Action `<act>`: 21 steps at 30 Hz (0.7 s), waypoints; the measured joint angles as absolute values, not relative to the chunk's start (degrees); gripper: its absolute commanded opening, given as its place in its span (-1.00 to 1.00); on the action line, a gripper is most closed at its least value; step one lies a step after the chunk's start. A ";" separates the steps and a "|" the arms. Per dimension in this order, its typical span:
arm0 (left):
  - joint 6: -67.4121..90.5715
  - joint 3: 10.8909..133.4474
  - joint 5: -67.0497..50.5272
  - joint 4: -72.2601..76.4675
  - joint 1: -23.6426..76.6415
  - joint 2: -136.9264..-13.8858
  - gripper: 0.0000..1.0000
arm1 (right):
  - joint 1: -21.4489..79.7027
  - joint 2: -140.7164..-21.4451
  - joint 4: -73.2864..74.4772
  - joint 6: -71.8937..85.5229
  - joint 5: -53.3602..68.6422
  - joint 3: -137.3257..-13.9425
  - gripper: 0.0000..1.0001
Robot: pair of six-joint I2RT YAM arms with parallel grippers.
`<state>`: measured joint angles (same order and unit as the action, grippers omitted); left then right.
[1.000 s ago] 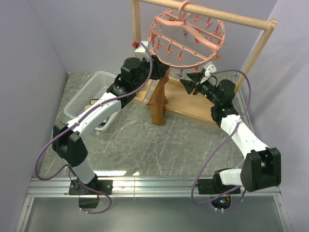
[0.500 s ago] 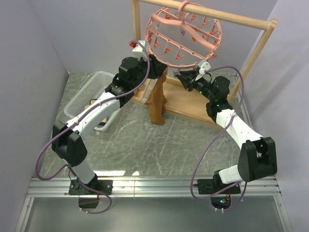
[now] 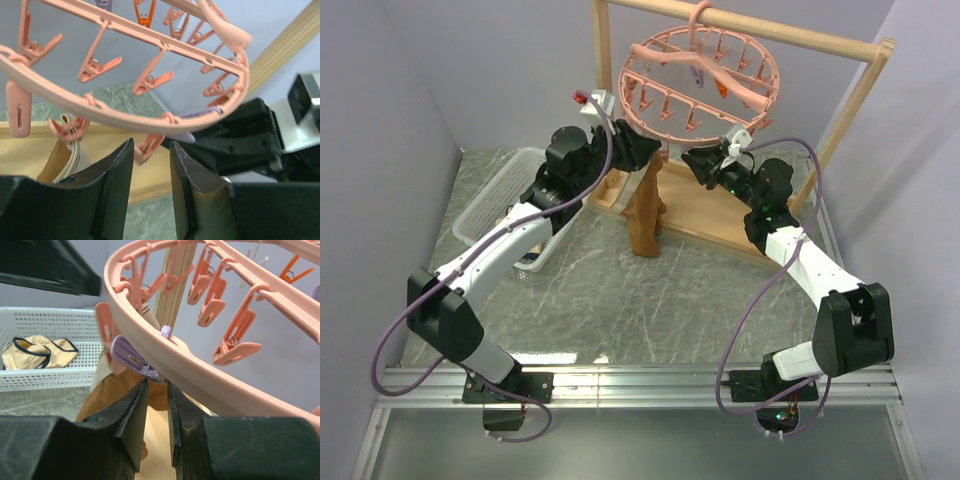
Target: Clip the underwear to the hanger
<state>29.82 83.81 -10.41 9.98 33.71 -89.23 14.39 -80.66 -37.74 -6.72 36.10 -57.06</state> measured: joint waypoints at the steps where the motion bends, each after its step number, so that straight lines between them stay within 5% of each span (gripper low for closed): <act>1: 29.74 82.94 -10.52 10.04 33.80 -88.20 -0.18 | 14.39 -80.66 -37.74 -6.72 36.10 -57.06 -0.42; 21: 25.12 83.42 -0.05 9.58 44.45 -87.81 0.03 | 14.94 -79.75 -37.67 -6.94 36.05 -57.06 -0.41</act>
<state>25.12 83.42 -0.05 9.58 44.45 -87.81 14.94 -79.75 -37.67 -6.94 36.05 -57.06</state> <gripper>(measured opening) 0.521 0.294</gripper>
